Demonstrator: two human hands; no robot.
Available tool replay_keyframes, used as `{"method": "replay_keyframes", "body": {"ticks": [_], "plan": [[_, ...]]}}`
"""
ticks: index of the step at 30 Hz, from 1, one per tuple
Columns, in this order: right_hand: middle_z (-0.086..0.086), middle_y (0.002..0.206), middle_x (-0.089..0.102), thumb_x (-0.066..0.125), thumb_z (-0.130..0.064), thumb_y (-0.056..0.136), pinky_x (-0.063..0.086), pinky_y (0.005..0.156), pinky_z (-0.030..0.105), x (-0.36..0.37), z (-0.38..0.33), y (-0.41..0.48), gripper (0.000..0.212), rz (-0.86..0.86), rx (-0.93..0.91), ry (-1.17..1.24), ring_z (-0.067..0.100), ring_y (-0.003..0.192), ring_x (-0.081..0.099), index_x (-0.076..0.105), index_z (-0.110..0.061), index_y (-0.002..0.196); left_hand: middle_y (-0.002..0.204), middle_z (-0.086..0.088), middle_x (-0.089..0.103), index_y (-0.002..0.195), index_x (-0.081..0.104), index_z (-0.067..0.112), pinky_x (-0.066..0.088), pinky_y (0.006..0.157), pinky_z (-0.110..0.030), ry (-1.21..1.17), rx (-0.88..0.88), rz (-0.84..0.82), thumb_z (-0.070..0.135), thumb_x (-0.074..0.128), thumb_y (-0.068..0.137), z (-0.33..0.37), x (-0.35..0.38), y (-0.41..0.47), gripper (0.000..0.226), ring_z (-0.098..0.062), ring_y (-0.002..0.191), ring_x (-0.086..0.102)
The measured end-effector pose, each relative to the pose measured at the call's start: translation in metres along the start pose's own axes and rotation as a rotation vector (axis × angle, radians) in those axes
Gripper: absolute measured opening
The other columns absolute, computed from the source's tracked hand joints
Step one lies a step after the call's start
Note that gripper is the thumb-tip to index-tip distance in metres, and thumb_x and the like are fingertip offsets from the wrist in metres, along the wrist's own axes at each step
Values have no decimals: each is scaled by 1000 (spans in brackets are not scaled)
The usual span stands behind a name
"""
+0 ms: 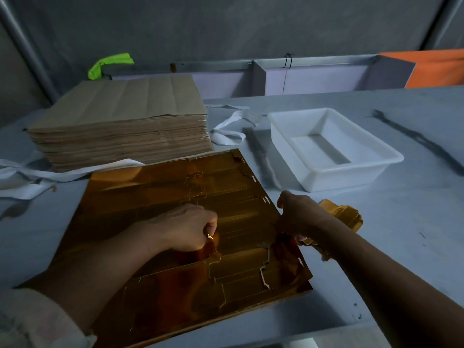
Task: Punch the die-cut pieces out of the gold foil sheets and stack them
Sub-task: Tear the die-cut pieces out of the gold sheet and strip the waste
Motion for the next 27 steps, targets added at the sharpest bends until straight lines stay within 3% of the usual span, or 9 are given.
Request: {"method": "replay_keyframes", "body": {"ticks": [2, 5, 7, 10, 12, 18, 21, 24, 27], "plan": [[10, 106, 59, 67, -13, 91, 57, 87, 37, -5, 1, -1, 48, 3, -10, 63, 24, 93, 62, 43, -10, 133, 96, 16, 44, 88, 50, 43, 37, 61, -18, -6, 1, 2, 11, 60, 90, 1, -1, -1, 33, -6, 84, 47], [8, 88, 61, 66, -14, 93, 57, 58, 26, -16, -3, -5, 33, -33, 8, 288, 18, 70, 64, 48, -15, 120, 99, 14, 44, 102, 52, 41, 40, 65, -20, -56, 14, 21, 25, 62, 92, 6, -9, -4, 21, -7, 87, 48], [12, 87, 65, 64, -18, 95, 57, 61, 30, -25, -9, -7, 16, -88, -11, 468, 22, 70, 64, 54, -12, 106, 104, 11, 48, 109, 56, 36, 42, 68, -22, -188, 42, -11, 40, 61, 93, 14, -16, -8, 17, -7, 89, 52], [9, 73, 58, 58, -10, 95, 43, 44, 21, -39, -20, -10, 6, -114, -57, 726, 13, 53, 54, 61, -8, 99, 108, 5, 60, 114, 62, 30, 46, 67, -23, -494, 113, -91, 68, 49, 87, 31, -27, -16, 49, -5, 76, 58], [6, 69, 54, 56, -7, 96, 35, 37, 18, -47, -28, -11, 6, -94, -63, 881, 7, 43, 47, 60, -6, 100, 108, 3, 63, 112, 66, 28, 47, 63, -20, -619, 166, -120, 73, 40, 81, 39, -32, -21, 60, -3, 65, 57], [9, 75, 55, 51, -4, 95, 32, 35, 15, -68, -57, -11, 10, -38, -88, 1197, 12, 54, 47, 61, -6, 97, 100, 1, 66, 106, 72, 23, 46, 58, -19, -746, 218, -90, 74, 38, 78, 41, -47, -27, 67, -4, 60, 58], [15, 93, 54, 52, -2, 94, 35, 33, 16, -80, -71, -10, 22, 9, -94, 1294, 14, 59, 52, 61, -6, 113, 94, 7, 63, 105, 71, 28, 47, 60, -20, -790, 223, -64, 94, 54, 51, 37, -57, -39, 87, -5, 63, 57], [11, 71, 61, 53, -2, 93, 40, 36, 16, -93, -81, -8, 13, 59, -112, 1339, 12, 48, 54, 61, -4, 104, 102, 1, 62, 100, 73, 31, 48, 64, -22, -824, 249, -26, 96, 57, 42, 30, -65, -50, 89, -6, 65, 56], [7, 48, 59, 52, 0, 93, 44, 39, 17, -104, -91, -5, 5, 92, -108, 1385, 14, 39, 56, 57, -1, 93, 94, 1, 61, 102, 74, 24, 48, 60, -21, -915, 242, 32, 93, 49, 58, 22, -74, -58, 86, -10, 65, 54]]}}
Point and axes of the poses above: each hand's wrist, its own y-axis towards the middle knuckle, its own x-axis out of the palm, z = x × y, the point moved 2 cm from there along y, towards the middle knuckle
